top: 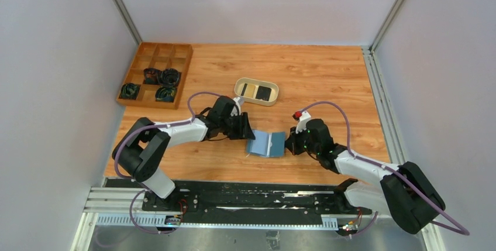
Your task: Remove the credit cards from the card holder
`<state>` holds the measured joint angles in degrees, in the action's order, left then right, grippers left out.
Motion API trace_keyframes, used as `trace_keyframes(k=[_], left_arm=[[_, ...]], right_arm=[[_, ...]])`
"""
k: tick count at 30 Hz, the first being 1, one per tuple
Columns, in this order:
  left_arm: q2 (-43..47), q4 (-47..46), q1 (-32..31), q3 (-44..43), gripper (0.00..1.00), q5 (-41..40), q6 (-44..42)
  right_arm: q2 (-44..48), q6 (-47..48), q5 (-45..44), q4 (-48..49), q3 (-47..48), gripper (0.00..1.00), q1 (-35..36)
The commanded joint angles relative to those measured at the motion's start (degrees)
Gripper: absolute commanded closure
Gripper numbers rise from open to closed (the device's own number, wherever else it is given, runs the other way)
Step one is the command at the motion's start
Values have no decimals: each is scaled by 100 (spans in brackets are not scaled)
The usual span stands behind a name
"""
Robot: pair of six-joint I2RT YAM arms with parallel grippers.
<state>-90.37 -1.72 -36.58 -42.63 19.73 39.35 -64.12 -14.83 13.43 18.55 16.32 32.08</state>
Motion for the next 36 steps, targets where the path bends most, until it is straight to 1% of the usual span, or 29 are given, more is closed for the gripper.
trace_keyframes(k=[1, 5, 10, 16, 17, 20, 22, 32, 36], left_arm=[[-86, -149, -51, 121, 52, -5, 230], [-57, -153, -51, 174, 53, -178, 317], [-15, -154, -51, 167, 62, -195, 381], [141, -420, -51, 323, 65, -135, 621], [138, -455, -49, 344, 67, -116, 658], [125, -541, -47, 381, 77, -75, 766], [147, -557, -47, 416, 80, -95, 821], [434, -577, -42, 532, 77, -201, 915], [512, -580, -47, 574, 66, -269, 934]], right_arm=[[1, 157, 90, 71, 20, 100, -90], [35, 191, 94, 61, -26, 100, -101], [44, 198, 116, 83, -40, 100, -114], [72, 196, 143, 88, -42, 100, -114], [85, 195, 142, 76, -49, 100, -118], [120, 195, 142, 77, -68, 100, -126], [135, 192, 150, 78, -69, 100, -125], [135, 195, 194, 88, -77, 100, -125], [114, 184, 195, 88, -68, 100, -128]])
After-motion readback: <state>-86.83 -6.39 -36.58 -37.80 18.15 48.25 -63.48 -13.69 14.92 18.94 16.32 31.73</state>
